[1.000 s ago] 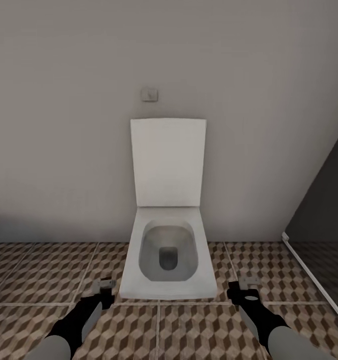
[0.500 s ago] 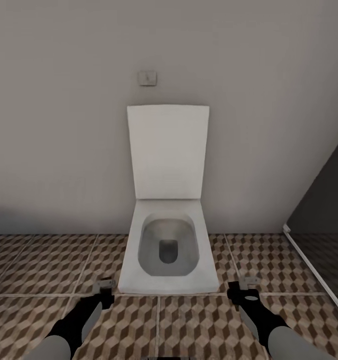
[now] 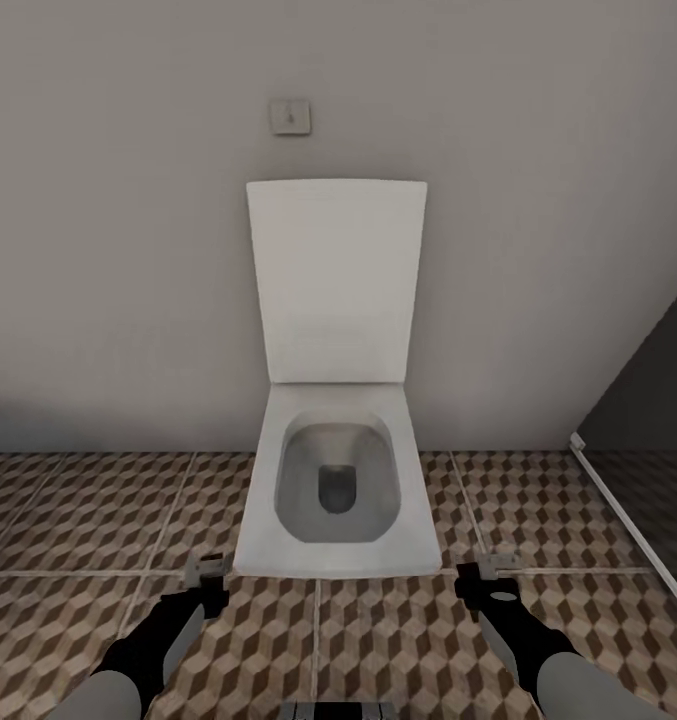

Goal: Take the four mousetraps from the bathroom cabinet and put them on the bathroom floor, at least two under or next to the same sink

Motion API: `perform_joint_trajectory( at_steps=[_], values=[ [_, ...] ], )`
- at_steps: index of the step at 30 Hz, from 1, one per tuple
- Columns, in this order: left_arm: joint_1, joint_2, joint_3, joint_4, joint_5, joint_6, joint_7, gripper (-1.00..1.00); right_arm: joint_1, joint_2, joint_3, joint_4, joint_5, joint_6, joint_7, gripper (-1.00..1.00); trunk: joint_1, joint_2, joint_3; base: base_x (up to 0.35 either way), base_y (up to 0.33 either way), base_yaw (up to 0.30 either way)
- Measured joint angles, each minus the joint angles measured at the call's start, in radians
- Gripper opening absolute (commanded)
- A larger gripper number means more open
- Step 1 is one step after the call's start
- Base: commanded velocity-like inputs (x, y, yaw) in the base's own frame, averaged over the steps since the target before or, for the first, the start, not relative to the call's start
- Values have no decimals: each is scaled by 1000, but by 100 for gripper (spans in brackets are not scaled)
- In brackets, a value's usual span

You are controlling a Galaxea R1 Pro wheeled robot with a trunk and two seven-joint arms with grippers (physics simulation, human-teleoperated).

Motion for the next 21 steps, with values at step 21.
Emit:
perform_joint_trajectory(
  at_steps=[21],
  values=[
    [0,1,3,-8,0,-4,0,-100,0,0,2,-1,5,0,4,-100,4,-2,-31,1,0,0]
  ],
)
